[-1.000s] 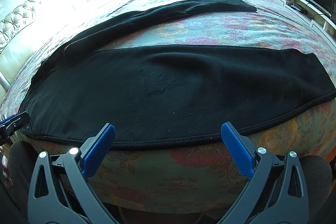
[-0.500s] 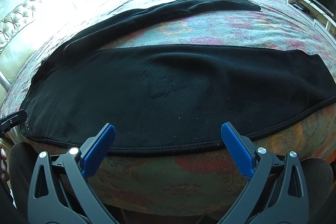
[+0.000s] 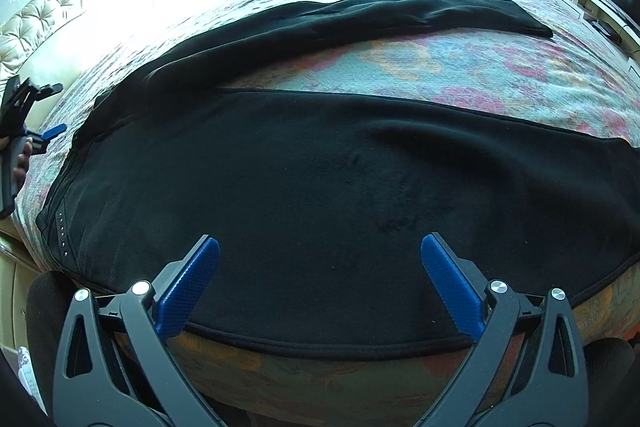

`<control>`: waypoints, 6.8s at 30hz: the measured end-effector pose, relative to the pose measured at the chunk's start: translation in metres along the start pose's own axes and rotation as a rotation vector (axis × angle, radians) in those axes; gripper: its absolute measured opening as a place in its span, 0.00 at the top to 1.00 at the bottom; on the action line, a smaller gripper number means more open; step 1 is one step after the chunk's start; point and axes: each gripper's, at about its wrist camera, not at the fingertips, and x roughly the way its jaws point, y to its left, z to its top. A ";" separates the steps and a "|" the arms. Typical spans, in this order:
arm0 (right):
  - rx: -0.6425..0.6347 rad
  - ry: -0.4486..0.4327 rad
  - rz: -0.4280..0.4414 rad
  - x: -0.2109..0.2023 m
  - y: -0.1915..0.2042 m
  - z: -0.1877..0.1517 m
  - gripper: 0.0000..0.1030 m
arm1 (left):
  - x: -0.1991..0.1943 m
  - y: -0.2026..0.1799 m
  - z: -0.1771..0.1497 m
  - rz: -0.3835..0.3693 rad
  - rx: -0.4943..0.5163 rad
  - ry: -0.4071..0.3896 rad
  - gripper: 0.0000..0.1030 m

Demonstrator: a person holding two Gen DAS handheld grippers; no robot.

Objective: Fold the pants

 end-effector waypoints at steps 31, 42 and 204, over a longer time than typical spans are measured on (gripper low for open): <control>-0.042 0.030 0.168 0.024 0.012 0.057 0.02 | 0.114 0.041 0.062 -0.011 0.043 0.113 0.89; -0.478 -0.005 0.185 0.102 -0.006 0.275 0.02 | 0.102 0.057 0.057 -0.040 0.019 0.100 0.89; 1.047 -0.217 0.228 0.039 -0.392 0.103 0.94 | 0.007 -0.160 -0.239 -0.167 0.030 0.024 0.41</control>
